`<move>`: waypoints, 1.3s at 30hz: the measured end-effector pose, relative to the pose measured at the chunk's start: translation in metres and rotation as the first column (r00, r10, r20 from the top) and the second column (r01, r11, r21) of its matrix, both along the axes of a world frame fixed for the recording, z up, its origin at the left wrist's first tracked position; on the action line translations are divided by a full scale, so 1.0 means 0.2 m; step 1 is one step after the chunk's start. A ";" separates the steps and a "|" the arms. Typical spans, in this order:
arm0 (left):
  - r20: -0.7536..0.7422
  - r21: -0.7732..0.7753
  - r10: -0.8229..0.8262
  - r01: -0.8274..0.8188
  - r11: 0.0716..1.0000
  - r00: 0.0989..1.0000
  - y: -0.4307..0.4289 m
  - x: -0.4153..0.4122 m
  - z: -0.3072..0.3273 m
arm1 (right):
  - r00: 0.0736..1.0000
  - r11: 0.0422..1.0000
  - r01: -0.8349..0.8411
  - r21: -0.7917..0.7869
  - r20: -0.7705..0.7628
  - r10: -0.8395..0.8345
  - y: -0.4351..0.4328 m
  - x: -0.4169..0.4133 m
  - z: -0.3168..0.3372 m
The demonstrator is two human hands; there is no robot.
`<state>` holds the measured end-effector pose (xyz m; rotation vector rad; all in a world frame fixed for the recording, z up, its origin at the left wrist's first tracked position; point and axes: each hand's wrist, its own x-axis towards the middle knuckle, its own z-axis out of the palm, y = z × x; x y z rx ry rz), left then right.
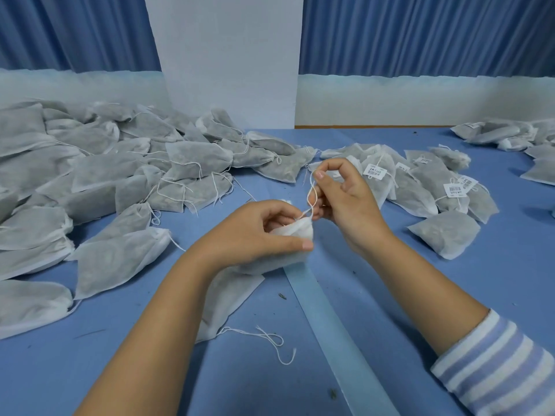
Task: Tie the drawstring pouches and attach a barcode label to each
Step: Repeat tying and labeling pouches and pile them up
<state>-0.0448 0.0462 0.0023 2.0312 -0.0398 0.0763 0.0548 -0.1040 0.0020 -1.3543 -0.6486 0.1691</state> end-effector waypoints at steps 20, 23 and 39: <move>0.022 -0.465 0.659 -0.575 0.673 0.752 0.05 0.09 -0.04 | 0.892 0.972 0.025 -0.234 0.445 0.084 0.05 -0.11 -0.07; -0.031 -0.550 0.641 -0.549 0.629 0.767 0.03 0.10 -0.03 | 0.888 0.954 0.077 -0.290 0.456 0.067 0.05 -0.11 -0.08; -0.049 -0.559 0.505 -0.443 0.702 0.862 -0.01 0.09 -0.04 | 0.891 0.955 0.063 -0.291 0.448 0.078 0.03 -0.05 -0.08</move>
